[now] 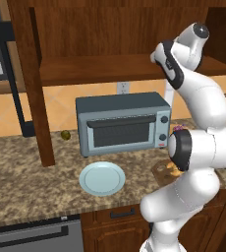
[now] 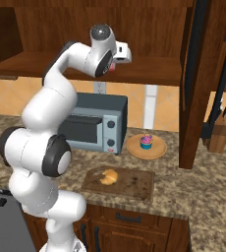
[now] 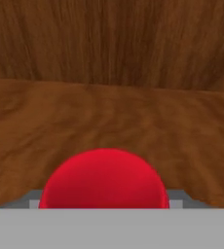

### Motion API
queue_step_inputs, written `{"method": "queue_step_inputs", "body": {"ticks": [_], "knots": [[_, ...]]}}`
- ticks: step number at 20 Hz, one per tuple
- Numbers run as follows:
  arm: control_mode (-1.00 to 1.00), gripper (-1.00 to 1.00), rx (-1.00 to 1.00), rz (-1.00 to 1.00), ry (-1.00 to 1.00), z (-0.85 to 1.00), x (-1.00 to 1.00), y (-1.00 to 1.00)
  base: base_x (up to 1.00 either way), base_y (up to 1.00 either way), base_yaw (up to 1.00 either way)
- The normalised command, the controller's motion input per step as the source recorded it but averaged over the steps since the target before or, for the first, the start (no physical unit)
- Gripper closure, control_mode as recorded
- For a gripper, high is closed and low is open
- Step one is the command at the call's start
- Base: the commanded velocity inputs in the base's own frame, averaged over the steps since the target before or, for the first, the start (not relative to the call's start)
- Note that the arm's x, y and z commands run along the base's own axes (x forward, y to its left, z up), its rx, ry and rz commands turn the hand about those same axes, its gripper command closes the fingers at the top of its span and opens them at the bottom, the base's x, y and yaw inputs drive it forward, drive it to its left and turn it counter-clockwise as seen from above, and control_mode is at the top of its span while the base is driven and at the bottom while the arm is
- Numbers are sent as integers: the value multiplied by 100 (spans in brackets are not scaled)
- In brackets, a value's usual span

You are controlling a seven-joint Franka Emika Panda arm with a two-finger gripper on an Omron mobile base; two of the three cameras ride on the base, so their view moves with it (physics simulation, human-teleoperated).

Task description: From the different types of pastries on the counter, select a croissant and place it on the cutting board. Then retrieve a jar of jam from the cabinet and place it alongside the croissant on the cutting board.

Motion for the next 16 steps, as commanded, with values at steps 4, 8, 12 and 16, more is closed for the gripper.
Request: {"method": "queue_step_inputs", "body": {"ticks": [4,8,12,16], "knots": [[-100,100,0,8,9,-10,7,-9,0,0,0],[-100,100,0,0,-18,35,-90,-33,0,0,0],[-100,100,-1,4,-35,-7,-100,2,0,0,0],[-100,100,0,0,-46,-4,-100,39,0,0,0]]}}
